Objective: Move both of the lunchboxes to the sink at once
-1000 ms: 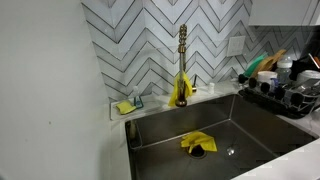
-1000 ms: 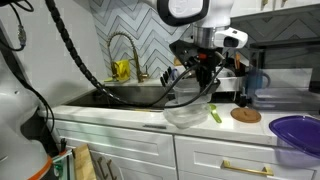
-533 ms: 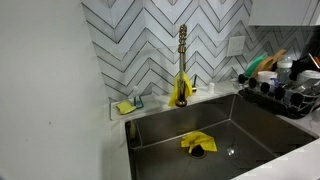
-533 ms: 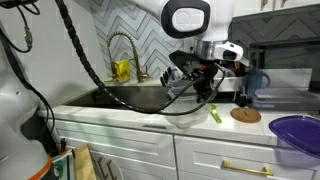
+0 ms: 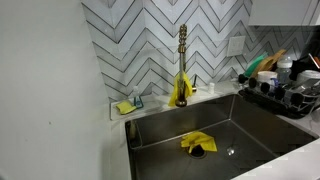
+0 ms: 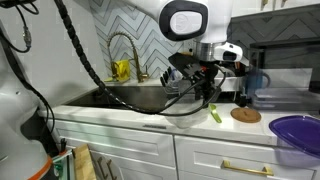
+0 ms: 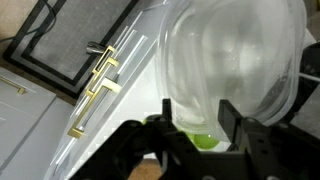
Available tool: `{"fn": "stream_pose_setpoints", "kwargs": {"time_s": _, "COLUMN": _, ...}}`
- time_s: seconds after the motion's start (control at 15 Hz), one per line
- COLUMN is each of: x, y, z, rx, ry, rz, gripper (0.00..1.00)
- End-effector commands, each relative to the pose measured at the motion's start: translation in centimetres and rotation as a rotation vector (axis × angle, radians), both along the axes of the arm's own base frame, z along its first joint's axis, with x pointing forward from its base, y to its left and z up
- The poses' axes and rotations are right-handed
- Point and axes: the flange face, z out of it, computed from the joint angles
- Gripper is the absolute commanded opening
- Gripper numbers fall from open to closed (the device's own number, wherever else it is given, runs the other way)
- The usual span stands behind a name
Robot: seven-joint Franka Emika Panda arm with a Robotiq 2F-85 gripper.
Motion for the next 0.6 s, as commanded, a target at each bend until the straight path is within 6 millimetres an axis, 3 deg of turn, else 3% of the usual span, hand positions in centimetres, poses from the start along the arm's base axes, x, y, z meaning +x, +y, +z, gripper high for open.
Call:
{"fn": "stream_pose_setpoints", "kwargs": {"time_s": 0.0, "x": -0.6, "y": -0.1, "z": -0.7, "rx": -0.004, "ry": -0.009, "rz": 0.014, "gripper": 0.83}}
{"fn": "stream_pose_setpoints", "kwargs": {"time_s": 0.13, "x": -0.5, "y": 0.3, "z": -1.6, "rx": 0.002, "ry": -0.002, "rz": 0.037, "gripper": 0.98}}
{"fn": "stream_pose_setpoints", "kwargs": {"time_s": 0.33, "x": -0.4, "y": 0.4, "z": -3.0, "rx": -0.004, "ry": 0.015, "rz": 0.061, "gripper": 1.00}}
{"fn": "stream_pose_setpoints", "kwargs": {"time_s": 0.4, "x": -0.4, "y": 0.4, "z": -3.6, "rx": -0.005, "ry": 0.023, "rz": 0.067, "gripper": 0.77}}
{"fn": "stream_pose_setpoints", "kwargs": {"time_s": 0.53, "x": -0.5, "y": 0.5, "z": -4.5, "rx": -0.003, "ry": 0.038, "rz": 0.076, "gripper": 0.71}}
